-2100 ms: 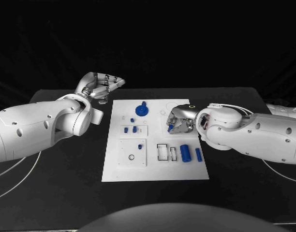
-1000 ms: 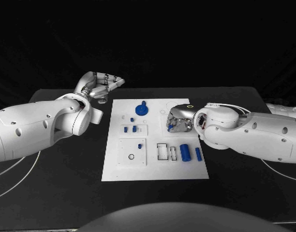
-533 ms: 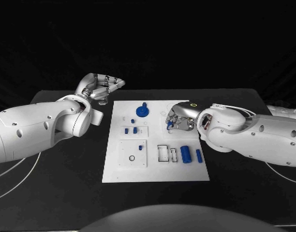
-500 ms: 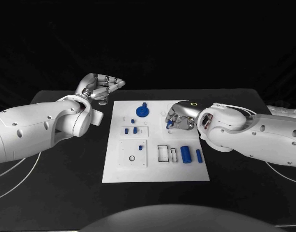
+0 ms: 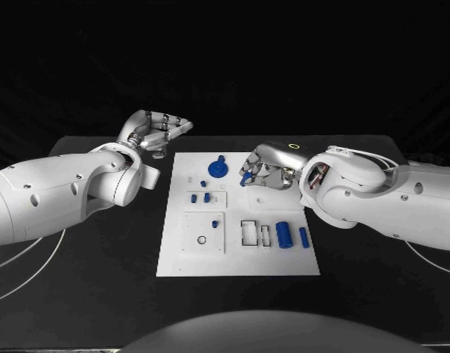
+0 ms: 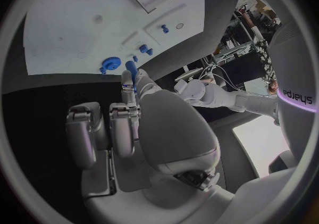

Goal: Assemble the parts on the task board

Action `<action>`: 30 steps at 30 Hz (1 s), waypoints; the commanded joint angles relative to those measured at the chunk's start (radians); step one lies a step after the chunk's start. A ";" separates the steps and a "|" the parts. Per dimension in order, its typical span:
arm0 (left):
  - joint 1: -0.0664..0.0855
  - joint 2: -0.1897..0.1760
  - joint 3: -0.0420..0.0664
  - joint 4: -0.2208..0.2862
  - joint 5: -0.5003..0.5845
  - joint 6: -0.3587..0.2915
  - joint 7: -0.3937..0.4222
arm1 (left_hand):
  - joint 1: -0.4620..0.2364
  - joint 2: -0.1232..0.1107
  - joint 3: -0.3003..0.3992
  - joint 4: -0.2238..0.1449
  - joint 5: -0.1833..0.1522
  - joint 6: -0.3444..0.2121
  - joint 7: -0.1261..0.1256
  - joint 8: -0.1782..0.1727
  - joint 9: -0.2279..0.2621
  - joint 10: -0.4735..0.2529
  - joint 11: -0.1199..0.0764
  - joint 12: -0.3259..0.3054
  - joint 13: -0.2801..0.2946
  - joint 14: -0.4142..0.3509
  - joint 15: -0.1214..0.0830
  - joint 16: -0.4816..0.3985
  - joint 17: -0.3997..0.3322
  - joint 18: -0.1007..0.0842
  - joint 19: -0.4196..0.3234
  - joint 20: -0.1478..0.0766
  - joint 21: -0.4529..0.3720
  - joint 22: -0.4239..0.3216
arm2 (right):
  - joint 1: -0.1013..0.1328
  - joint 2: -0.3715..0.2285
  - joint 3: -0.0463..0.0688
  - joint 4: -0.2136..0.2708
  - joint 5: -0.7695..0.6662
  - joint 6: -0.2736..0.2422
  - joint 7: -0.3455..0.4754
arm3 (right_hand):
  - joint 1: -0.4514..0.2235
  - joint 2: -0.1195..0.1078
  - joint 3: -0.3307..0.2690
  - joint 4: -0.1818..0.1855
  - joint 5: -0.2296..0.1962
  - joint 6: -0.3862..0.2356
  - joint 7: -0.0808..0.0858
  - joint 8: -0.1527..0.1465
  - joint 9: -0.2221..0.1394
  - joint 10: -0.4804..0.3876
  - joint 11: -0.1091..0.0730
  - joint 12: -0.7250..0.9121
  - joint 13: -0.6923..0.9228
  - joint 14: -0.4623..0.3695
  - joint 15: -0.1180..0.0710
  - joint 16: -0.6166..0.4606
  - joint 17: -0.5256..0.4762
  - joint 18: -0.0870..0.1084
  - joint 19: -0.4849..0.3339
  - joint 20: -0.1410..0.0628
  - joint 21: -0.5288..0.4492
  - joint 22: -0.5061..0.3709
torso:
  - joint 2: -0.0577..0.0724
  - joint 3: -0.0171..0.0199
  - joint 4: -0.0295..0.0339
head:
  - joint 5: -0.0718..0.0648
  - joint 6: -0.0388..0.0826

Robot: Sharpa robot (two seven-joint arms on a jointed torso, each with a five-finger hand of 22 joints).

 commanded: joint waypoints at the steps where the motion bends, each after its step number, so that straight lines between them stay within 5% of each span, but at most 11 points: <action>1: 0.000 0.006 0.001 -0.003 -0.004 0.015 0.006 | 0.001 0.012 -0.005 0.000 0.006 -0.009 -0.001 -0.006 -0.001 -0.001 0.004 -0.004 0.001 -0.006 -0.001 -0.007 0.000 0.011 -0.005 0.000 -0.007 0.172 | 0.002 0.019 0.000 0.016 0.053 0.017 0.040 | 0.007 0.001 0.007 -0.001 0.005 0.034 -0.001 0.012 0.014 0.005 0.003 -0.008 0.000 0.108 0.011 0.004 0.263 -0.014 0.105 0.002 0.004 0.263 | -0.001 0.0003 -0.0008 | 0.024 -0.007; 10: -0.006 0.023 0.001 -0.022 -0.005 0.023 0.005 | 0.003 0.013 -0.005 0.000 0.007 -0.009 -0.001 -0.006 -0.001 -0.001 0.004 -0.004 0.001 -0.006 -0.001 -0.007 0.000 0.012 -0.007 0.000 -0.009 0.172 | -0.003 0.122 0.000 0.003 0.079 0.085 0.069 | 0.011 -0.002 0.011 -0.002 0.005 0.032 0.002 0.008 0.013 0.003 0.007 -0.016 0.000 0.108 0.017 0.004 0.263 -0.014 0.105 0.006 0.004 0.263 | -0.002 -0.0006 0.0019 | 0.050 -0.016; 17: -0.009 0.029 0.001 -0.029 -0.008 0.027 0.005 | 0.003 0.013 -0.005 0.000 0.007 -0.009 -0.001 -0.006 -0.001 -0.002 0.004 -0.005 0.001 -0.006 -0.001 -0.007 0.000 0.012 -0.007 0.000 -0.009 0.171 | -0.025 0.187 0.000 -0.033 0.071 0.137 0.084 | 0.014 -0.004 0.014 -0.004 0.005 0.031 0.003 0.006 0.013 0.001 0.009 -0.020 0.000 0.108 0.019 0.004 0.263 -0.014 0.105 0.009 0.004 0.263 | -0.002 -0.0033 0.0017 | 0.056 -0.022; 30: -0.009 0.029 0.001 -0.032 -0.009 0.026 0.004 | 0.003 0.013 -0.005 0.000 0.007 -0.009 -0.001 -0.006 -0.001 -0.002 0.004 -0.005 0.001 -0.006 -0.001 -0.007 0.000 0.012 -0.007 0.000 -0.009 0.171 | -0.078 0.248 0.000 -0.086 -0.024 0.223 0.102 | 0.016 -0.007 0.016 -0.005 0.005 0.028 0.006 0.003 0.012 -0.003 0.012 -0.025 0.000 0.108 0.022 0.004 0.263 -0.014 0.105 0.012 0.004 0.263 | 0.001 0.0000 -0.0010 | 0.058 -0.025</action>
